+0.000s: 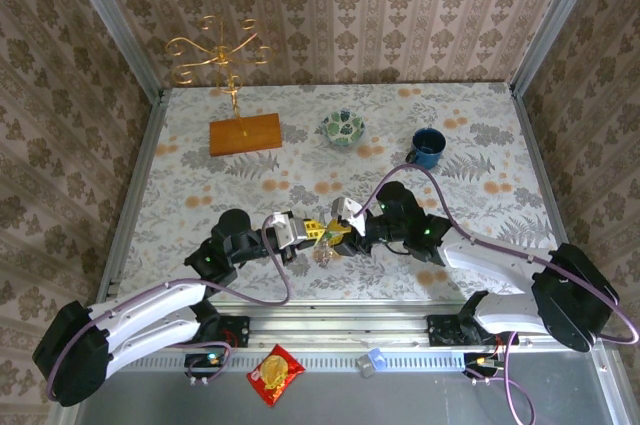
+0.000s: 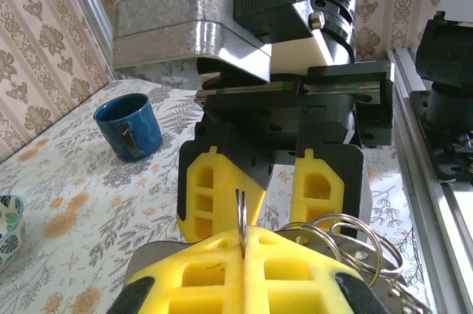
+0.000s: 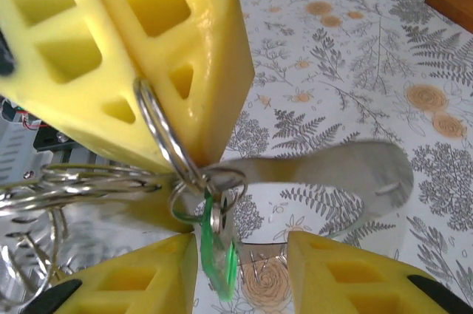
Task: Put the keys on the keyring
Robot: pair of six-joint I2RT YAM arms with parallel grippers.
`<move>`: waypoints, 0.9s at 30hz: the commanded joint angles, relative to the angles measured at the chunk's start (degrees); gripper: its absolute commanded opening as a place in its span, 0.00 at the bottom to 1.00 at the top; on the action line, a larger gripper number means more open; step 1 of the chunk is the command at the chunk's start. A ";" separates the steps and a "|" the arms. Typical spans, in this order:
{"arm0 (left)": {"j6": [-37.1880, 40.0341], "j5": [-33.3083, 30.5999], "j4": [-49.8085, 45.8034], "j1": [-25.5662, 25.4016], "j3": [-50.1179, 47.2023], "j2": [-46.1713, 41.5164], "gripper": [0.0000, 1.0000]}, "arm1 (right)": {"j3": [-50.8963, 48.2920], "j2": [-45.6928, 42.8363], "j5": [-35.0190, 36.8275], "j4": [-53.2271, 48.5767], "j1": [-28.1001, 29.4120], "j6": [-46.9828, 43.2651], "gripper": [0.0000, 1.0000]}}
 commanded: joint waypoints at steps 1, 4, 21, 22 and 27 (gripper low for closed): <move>-1.62 1.47 3.68 0.24 -0.14 -0.98 0.00 | -0.28 0.96 -3.37 4.23 0.40 0.75 0.36; -1.64 1.36 3.77 0.39 -0.22 -1.11 0.00 | -0.07 1.14 -3.52 4.01 0.34 0.56 0.29; 0.41 0.79 -1.44 0.60 0.13 -2.92 0.00 | 4.26 -5.84 2.27 -9.40 -0.02 -6.07 0.01; 0.56 0.70 -1.64 0.66 0.20 -2.97 0.00 | 4.72 -6.38 2.52 -10.18 -0.03 -6.45 0.01; 1.45 0.59 -3.93 0.60 0.88 -2.71 0.00 | 6.13 -8.52 3.15 -13.02 0.01 -7.83 0.00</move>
